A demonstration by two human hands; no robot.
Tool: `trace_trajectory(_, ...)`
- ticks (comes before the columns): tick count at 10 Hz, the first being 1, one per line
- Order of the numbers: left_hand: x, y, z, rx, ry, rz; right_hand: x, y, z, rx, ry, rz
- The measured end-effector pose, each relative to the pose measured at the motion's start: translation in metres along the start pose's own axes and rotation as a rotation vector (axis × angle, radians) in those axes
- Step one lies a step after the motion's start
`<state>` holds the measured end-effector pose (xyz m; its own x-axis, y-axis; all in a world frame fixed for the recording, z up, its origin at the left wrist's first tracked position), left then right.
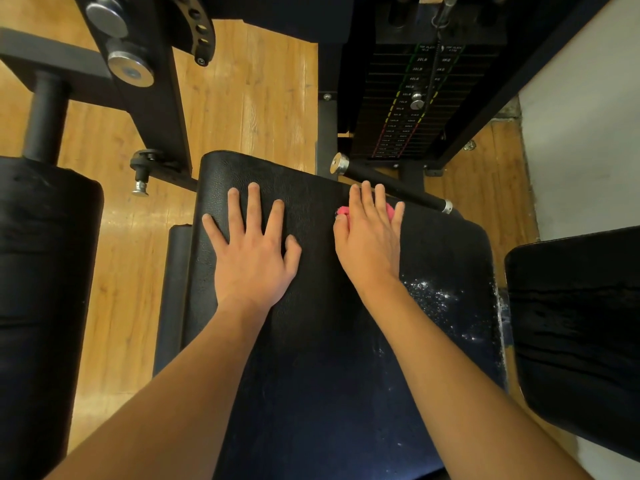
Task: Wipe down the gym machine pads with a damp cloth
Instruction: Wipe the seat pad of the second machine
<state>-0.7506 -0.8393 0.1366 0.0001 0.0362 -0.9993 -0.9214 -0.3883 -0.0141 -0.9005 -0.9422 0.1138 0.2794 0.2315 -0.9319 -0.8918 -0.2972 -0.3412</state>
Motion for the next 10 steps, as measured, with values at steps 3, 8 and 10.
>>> trace_trajectory(3, 0.002, -0.001, -0.001, 0.002, 0.011, 0.004, -0.001, 0.020, -0.018, -0.110, -0.115, -0.081)
trace_trajectory(8, -0.002, 0.001, 0.000, -0.004, -0.011, 0.008, 0.001, 0.005, 0.007, -0.052, 0.006, -0.116)
trace_trajectory(10, 0.000, 0.001, -0.001, 0.002, -0.004, 0.006, -0.010, -0.011, -0.037, -0.051, 0.051, -0.206)
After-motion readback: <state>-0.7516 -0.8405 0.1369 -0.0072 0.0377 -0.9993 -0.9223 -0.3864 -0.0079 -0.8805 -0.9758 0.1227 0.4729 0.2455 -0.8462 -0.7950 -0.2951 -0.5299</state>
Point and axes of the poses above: each hand's wrist, its own z-axis away from the middle knuckle, its own x-axis out of the palm, y = z × x, the point moved 3 cm from there along -z, towards the middle knuckle, and after that the axes turned 3 degrees about -z, right-handed, at the moved point
